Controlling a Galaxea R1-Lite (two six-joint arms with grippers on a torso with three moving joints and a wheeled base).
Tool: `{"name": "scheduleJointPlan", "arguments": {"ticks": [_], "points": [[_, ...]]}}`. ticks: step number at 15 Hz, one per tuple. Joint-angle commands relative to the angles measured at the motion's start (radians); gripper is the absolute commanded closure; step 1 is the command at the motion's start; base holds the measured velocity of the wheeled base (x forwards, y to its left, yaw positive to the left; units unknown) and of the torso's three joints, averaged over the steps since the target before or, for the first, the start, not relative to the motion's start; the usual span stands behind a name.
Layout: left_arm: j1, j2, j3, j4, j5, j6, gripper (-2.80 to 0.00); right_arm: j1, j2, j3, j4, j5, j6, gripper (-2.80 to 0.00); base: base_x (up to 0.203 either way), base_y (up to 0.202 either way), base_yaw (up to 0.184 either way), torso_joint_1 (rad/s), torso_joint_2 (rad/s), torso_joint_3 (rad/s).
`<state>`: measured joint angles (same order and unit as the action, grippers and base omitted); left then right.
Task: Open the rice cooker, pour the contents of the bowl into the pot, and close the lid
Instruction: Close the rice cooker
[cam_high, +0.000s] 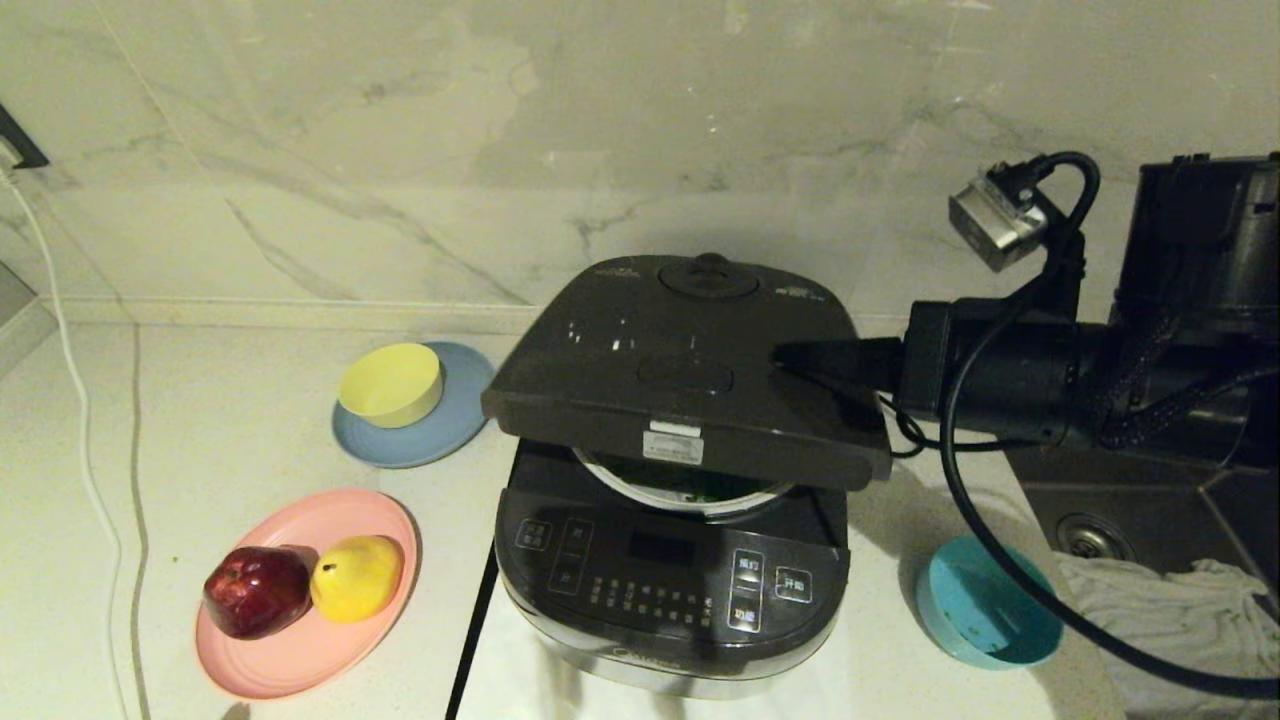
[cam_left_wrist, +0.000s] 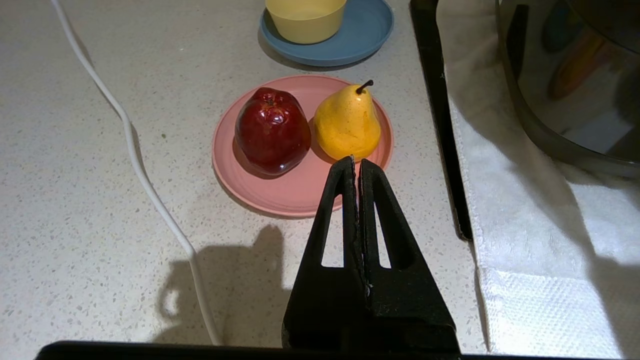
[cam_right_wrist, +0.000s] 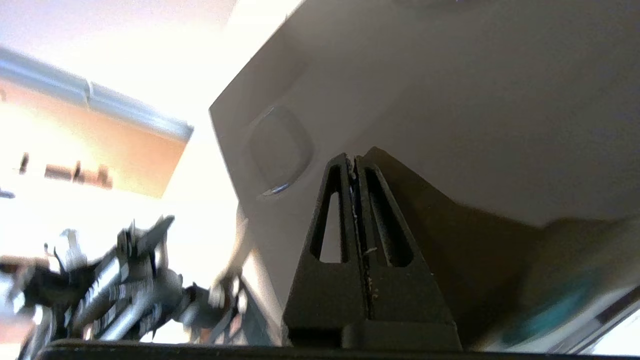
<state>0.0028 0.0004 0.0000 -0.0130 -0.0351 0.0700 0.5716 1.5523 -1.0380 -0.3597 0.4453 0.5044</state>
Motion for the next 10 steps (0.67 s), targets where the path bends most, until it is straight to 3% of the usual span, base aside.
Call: {"name": "scheduleJointPlan", "arguments": {"ticks": [1,4,10], "points": [[0.000,-0.002,0.009,-0.001,0.000,0.001,0.00,0.047,0.017,0.041,0.015,-0.019,-0.002,0.00,0.000,0.000,0.000,0.000,0.00,0.000],[0.000,-0.002,0.009,-0.001,0.000,0.001,0.00,0.092,0.056,0.095,0.006,-0.085,-0.003,0.00,0.000,0.000,0.000,0.000,0.00,0.000],[0.000,-0.002,0.009,-0.001,0.000,0.001,0.00,0.093,0.111,0.130,0.004,-0.086,0.000,0.00,0.000,0.000,0.000,0.000,0.00,0.000]]}}
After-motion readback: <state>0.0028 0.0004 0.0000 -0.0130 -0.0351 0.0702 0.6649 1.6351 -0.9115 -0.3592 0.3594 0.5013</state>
